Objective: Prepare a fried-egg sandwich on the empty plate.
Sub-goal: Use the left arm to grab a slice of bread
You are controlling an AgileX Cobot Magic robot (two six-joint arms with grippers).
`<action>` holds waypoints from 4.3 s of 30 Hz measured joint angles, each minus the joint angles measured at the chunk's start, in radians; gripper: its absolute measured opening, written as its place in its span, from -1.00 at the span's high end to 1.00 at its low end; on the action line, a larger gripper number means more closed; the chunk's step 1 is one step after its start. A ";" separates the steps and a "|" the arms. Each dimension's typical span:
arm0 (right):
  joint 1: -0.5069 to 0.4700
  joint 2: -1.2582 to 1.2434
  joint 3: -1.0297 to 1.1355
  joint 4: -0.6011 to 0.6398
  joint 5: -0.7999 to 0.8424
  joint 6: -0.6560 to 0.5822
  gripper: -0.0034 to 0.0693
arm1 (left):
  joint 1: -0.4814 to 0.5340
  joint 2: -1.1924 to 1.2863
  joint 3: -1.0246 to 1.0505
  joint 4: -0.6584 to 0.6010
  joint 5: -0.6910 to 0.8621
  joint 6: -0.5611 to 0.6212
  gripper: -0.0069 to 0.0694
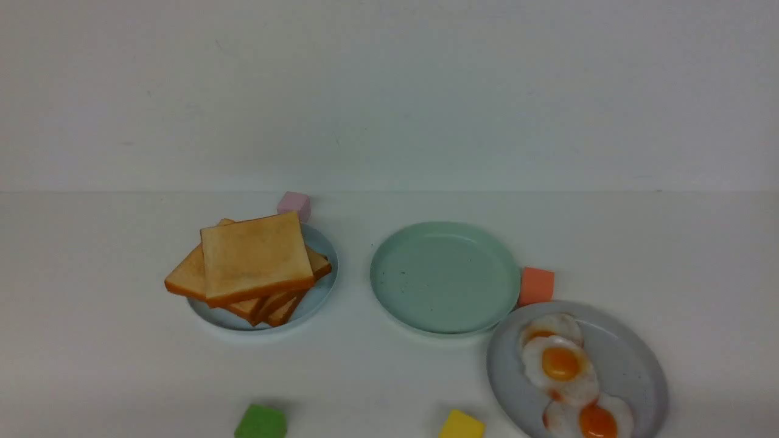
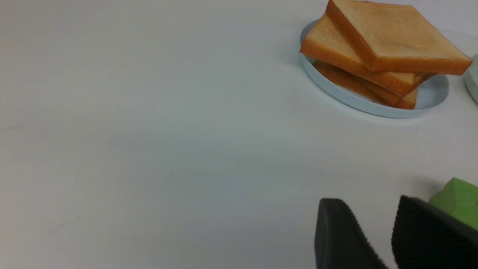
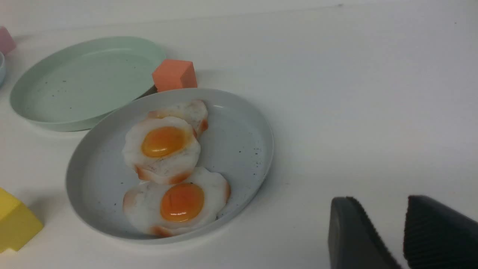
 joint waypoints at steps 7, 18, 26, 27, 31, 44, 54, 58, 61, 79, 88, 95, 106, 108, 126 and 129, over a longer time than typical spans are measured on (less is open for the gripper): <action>0.000 0.000 0.000 0.000 0.000 0.000 0.24 | 0.000 0.000 0.000 0.000 0.000 0.000 0.19; 0.000 0.000 0.000 0.000 0.000 0.000 0.24 | 0.000 0.000 0.000 0.000 0.000 0.000 0.19; 0.000 0.000 0.000 0.000 0.000 0.000 0.24 | 0.000 0.000 0.000 0.000 0.000 0.000 0.19; 0.000 0.000 0.000 0.000 0.000 0.000 0.24 | 0.000 0.000 0.000 0.000 0.000 0.000 0.19; 0.000 0.000 0.000 0.000 0.000 0.000 0.24 | 0.000 0.000 0.000 0.000 0.000 0.000 0.19; 0.000 0.000 0.011 0.006 -0.185 0.000 0.24 | 0.000 0.000 0.000 0.019 -0.058 0.000 0.19; 0.000 0.000 0.011 0.075 -0.283 0.035 0.24 | 0.000 0.000 0.000 0.019 -0.292 0.000 0.19; 0.000 0.000 0.011 0.119 -0.321 0.084 0.24 | 0.000 0.000 0.000 0.019 -0.358 0.000 0.19; 0.000 0.000 0.011 0.135 -0.385 0.106 0.24 | 0.000 0.000 0.000 0.020 -0.384 0.000 0.19; 0.000 0.330 -0.495 0.017 -0.364 0.344 0.24 | 0.000 0.087 -0.228 -0.118 -0.692 -0.150 0.19; 0.000 0.689 -0.858 0.002 0.072 0.333 0.24 | 0.000 0.422 -0.634 -0.147 -0.086 -0.150 0.19; 0.071 0.837 -0.812 -0.009 0.078 0.311 0.24 | 0.000 0.722 -0.656 -0.102 0.116 -0.150 0.19; 0.386 0.949 -0.795 0.000 0.227 0.281 0.24 | 0.000 1.140 -0.793 -0.394 0.182 -0.116 0.19; 0.432 0.968 -0.795 0.000 0.242 0.267 0.24 | 0.000 1.233 -0.864 -0.402 0.201 -0.101 0.19; 0.498 0.989 -0.795 0.003 0.244 0.235 0.24 | 0.000 1.746 -1.310 -0.407 0.346 -0.047 -0.09; 0.498 0.989 -0.795 0.003 0.245 0.235 0.24 | 0.000 1.797 -1.325 -0.380 0.329 -0.031 -0.10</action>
